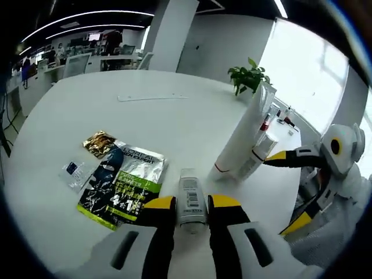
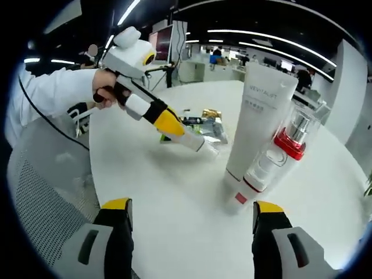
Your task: Arrange the skincare products in the storage area until every visible bottle or jar stands upright without overlapping.
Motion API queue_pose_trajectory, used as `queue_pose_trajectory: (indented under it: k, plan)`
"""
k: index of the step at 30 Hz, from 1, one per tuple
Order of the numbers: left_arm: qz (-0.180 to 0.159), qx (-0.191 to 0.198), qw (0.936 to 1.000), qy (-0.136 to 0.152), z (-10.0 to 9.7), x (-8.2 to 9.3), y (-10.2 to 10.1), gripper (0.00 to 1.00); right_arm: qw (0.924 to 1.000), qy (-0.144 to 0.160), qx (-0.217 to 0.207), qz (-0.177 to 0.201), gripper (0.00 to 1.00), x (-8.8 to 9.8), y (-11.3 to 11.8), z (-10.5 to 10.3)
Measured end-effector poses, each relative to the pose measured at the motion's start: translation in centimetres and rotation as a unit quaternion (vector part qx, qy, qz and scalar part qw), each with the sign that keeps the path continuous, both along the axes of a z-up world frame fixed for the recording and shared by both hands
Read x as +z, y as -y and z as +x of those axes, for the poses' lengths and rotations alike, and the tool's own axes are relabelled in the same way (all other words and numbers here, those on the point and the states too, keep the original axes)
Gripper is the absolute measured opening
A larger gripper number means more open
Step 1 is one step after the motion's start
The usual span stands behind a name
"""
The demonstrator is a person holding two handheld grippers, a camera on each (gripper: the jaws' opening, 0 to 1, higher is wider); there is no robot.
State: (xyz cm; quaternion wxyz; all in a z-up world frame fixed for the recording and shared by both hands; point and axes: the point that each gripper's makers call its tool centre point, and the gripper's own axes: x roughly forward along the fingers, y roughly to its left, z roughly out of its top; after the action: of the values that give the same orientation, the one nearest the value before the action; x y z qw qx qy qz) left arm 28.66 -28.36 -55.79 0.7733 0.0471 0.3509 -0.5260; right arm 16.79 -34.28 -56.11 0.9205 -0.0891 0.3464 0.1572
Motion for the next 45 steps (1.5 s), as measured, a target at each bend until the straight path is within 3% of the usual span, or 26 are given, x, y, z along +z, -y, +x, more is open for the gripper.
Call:
queue_pose_trajectory:
  k: [11,17,21,25,32,34,39,42,45]
  plan:
    - [0.006,-0.008,0.9999,-0.009,-1.0,-0.2,-1.0,0.21,0.9989,0.006,0.046,-0.005,0.72,0.0,-2.3,0.2]
    - [0.008,-0.015,0.9998,-0.014,-1.3,-0.2,-1.1,0.21,0.9947,0.012,0.098,-0.029,0.66,-0.3,-3.8,0.2]
    - [0.009,-0.020,0.9996,-0.018,-1.9,-0.2,-1.4,0.21,0.9939,0.015,0.103,-0.035,0.64,-0.2,-3.8,0.5]
    - [0.010,-0.023,0.9994,-0.023,-2.5,-0.3,-1.8,0.21,0.9914,0.031,0.111,-0.061,0.56,0.2,-3.4,1.3]
    - [0.007,-0.023,0.9994,-0.027,-2.8,-0.2,-1.9,0.21,0.9893,0.028,0.120,-0.077,0.42,-0.4,-3.5,2.4]
    - [0.007,-0.022,0.9993,-0.028,-2.8,-0.3,-2.0,0.21,0.9885,0.038,0.117,-0.088,0.43,-0.3,-3.4,3.1]
    - [0.006,-0.023,0.9991,-0.034,-3.3,-0.4,-2.1,0.21,0.9858,0.051,0.122,-0.103,0.34,-0.1,-3.7,4.3]
    - [0.003,-0.021,0.9991,-0.037,-3.3,-0.3,-2.2,0.21,0.9805,0.054,0.138,-0.129,0.32,-0.6,-3.7,5.0]
    - [0.002,-0.019,0.9991,-0.038,-3.0,-0.3,-2.3,0.21,0.9671,0.072,0.165,-0.180,0.29,-1.0,-3.8,5.7]
